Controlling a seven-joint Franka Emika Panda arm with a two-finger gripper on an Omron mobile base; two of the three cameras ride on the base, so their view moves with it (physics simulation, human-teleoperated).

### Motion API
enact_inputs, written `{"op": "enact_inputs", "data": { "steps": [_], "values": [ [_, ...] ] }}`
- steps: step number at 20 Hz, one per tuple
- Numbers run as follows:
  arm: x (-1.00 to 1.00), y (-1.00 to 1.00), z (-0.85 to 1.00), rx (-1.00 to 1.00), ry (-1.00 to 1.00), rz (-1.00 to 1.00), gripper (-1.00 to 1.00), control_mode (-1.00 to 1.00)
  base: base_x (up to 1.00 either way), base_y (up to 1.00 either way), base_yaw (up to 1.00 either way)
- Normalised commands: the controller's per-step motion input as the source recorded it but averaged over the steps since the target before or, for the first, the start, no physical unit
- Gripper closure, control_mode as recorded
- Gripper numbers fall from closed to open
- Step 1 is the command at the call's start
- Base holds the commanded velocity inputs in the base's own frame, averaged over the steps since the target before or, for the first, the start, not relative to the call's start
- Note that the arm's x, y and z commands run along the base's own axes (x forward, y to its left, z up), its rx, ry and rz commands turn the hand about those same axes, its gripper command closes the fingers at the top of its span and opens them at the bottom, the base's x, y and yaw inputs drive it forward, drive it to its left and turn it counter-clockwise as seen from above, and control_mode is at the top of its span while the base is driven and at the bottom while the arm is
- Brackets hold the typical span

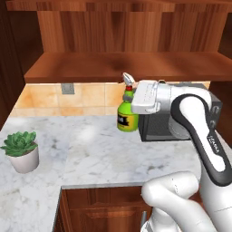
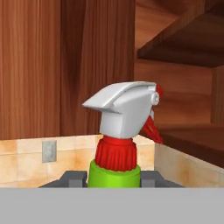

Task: Move the cutting board and knife to the sink. Then move spray from the cabinet to the counter.

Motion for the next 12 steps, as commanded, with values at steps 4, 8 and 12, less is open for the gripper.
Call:
{"op": "enact_inputs", "data": {
  "steps": [4,8,12],
  "values": [
    [0.0,0.0,-0.54,0.0,0.0,0.05,1.0,-1.0,0.0,0.0,0.0],
    [0.0,0.0,-0.51,0.0,0.0,0.03,1.0,-1.0,0.0,0.0,0.0],
    [0.08,0.0,-0.49,0.0,0.0,0.02,1.0,-1.0,0.0,0.0,0.0]
  ]
}}
